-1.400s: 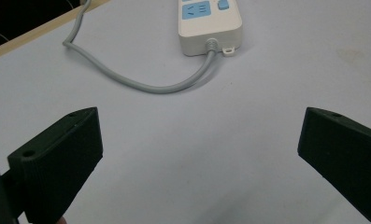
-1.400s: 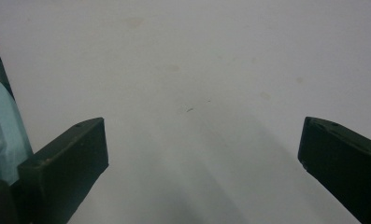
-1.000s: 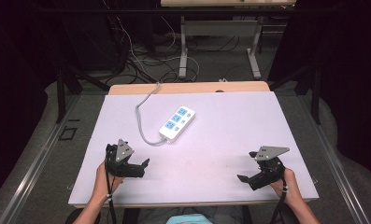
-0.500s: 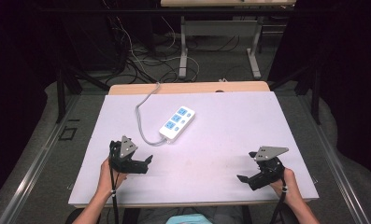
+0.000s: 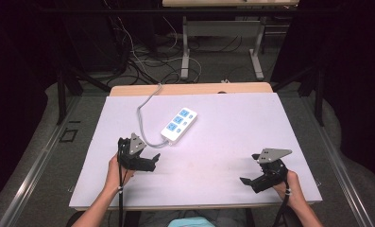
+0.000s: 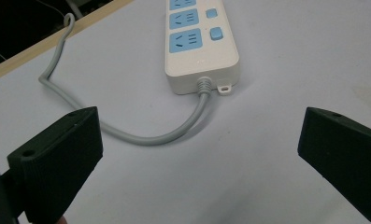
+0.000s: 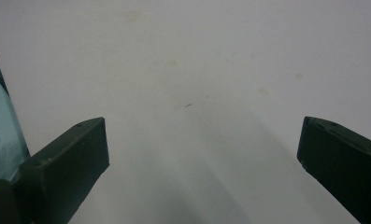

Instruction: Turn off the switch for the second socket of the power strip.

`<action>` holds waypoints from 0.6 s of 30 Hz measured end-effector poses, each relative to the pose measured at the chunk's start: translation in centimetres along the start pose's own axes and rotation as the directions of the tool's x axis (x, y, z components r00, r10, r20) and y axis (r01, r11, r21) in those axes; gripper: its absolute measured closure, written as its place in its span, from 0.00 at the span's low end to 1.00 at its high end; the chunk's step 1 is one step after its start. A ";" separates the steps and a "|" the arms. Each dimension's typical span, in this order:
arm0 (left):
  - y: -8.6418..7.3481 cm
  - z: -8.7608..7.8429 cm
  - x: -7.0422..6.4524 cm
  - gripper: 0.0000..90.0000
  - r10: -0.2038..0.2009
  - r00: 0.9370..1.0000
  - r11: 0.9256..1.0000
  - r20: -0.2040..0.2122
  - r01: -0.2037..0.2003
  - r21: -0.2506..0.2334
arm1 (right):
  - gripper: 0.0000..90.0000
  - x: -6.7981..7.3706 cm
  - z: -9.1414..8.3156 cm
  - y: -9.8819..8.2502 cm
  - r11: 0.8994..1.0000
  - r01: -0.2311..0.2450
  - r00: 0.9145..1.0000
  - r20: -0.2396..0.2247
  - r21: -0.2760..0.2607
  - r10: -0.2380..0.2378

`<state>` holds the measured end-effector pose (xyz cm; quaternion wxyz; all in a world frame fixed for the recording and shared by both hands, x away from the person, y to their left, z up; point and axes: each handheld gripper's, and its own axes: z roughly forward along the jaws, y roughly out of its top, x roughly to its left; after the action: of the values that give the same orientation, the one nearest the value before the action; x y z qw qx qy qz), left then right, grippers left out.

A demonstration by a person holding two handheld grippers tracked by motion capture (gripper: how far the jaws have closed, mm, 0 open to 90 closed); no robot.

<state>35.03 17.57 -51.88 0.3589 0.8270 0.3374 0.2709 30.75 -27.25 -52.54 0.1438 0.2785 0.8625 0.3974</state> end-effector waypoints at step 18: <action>1.6 2.0 0.3 0.00 0.008 1.000 1.000 0.004 -0.008 0.000 | 0.02 0.0 0.0 0.0 1.000 0.007 1.000 -0.010 0.013 -0.007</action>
<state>37.23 16.17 -51.76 0.3586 0.8288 0.3336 0.2707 30.79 -27.27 -52.50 0.1392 0.2744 0.8667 0.3927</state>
